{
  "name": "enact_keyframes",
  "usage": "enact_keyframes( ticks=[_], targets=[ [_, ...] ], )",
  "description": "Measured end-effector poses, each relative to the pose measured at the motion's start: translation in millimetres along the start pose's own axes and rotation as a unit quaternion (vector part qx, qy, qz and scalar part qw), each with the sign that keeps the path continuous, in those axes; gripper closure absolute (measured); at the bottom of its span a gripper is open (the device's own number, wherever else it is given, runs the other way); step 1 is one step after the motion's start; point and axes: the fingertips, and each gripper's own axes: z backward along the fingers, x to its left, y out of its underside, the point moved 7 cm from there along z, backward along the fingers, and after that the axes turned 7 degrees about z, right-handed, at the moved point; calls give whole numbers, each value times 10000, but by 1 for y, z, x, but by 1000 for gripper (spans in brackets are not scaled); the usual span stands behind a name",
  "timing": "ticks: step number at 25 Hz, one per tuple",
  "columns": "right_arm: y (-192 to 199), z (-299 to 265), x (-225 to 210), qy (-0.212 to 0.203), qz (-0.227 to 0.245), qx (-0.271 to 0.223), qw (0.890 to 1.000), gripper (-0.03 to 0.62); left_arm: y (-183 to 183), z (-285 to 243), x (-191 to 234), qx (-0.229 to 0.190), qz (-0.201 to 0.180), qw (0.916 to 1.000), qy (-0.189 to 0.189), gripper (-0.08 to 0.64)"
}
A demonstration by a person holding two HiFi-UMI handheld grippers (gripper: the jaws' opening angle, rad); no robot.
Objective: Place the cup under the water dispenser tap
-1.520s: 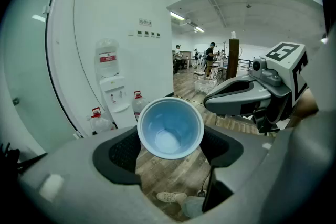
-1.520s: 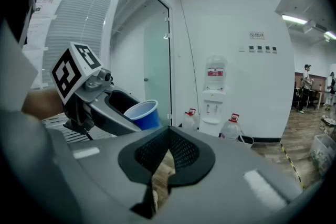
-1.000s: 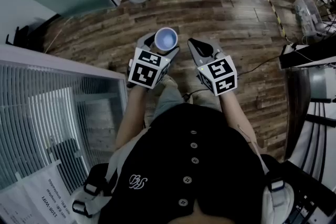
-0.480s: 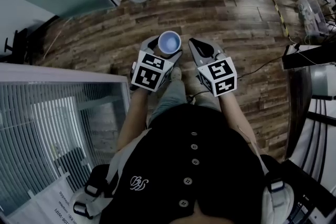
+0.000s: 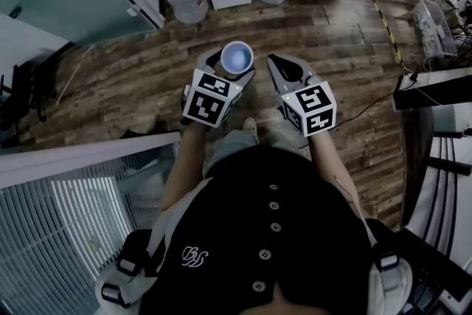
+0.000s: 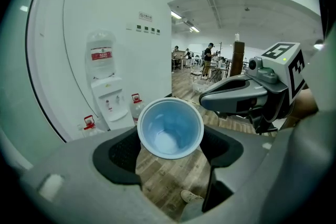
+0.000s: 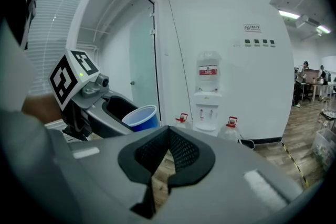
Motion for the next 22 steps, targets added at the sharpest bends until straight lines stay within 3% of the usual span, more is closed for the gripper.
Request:
enact_keyframes(
  ticks=[6, 9, 22],
  targets=[
    [-10, -40, 3, -143, -51, 9, 9999, 592, -12, -10, 42, 79, -152, 9998, -80, 204],
    [-10, -48, 4, -186, 17, 50, 9998, 592, -8, -12, 50, 63, 17, 9999, -80, 204],
    [-13, -104, -59, -84, -116, 51, 9999, 592, -28, -63, 103, 101, 306, 9992, -219, 202]
  ],
)
